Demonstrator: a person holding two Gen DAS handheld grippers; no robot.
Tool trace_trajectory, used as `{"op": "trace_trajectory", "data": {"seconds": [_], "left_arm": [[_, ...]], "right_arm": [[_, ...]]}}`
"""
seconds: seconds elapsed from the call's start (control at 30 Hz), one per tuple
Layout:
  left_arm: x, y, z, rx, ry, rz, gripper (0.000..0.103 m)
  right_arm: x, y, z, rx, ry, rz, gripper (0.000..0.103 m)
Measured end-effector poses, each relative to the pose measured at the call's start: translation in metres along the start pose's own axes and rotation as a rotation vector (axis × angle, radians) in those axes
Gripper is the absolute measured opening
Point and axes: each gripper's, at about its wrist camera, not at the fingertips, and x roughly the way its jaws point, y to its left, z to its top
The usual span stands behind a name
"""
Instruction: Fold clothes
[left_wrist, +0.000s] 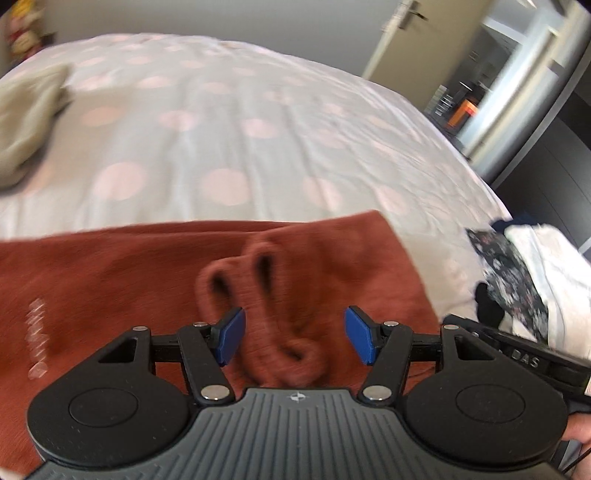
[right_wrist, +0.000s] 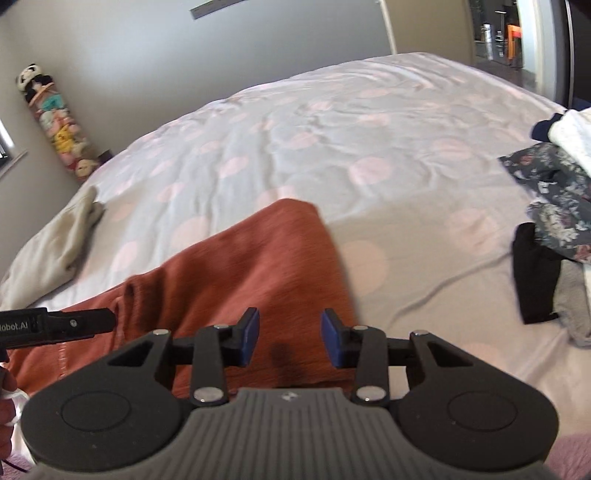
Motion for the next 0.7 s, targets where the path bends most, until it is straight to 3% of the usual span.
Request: {"op": "trace_trajectory", "data": {"seconds": [0.07, 0.1, 0.3, 0.5, 0.7], "left_arm": [[0.014, -0.007, 0.0, 0.026, 0.01, -0.013, 0.056], [0.02, -0.004, -0.001, 0.02, 0.019, -0.001, 0.046], [0.044, 0.024, -0.011, 0.019, 0.082, 0.138, 0.024], [0.051, 0.035, -0.019, 0.018, 0.079, 0.155, 0.021], [0.042, 0.033, -0.02, 0.012, 0.062, 0.152, 0.021]], "right_arm": [[0.008, 0.001, -0.001, -0.007, 0.013, -0.002, 0.038], [0.013, 0.003, -0.004, -0.021, 0.024, 0.001, 0.037], [0.042, 0.019, -0.027, -0.119, 0.104, -0.009, 0.038], [0.063, 0.027, -0.032, -0.2, 0.155, -0.023, 0.039], [0.062, 0.027, -0.034, -0.209, 0.151, -0.018, 0.039]]}}
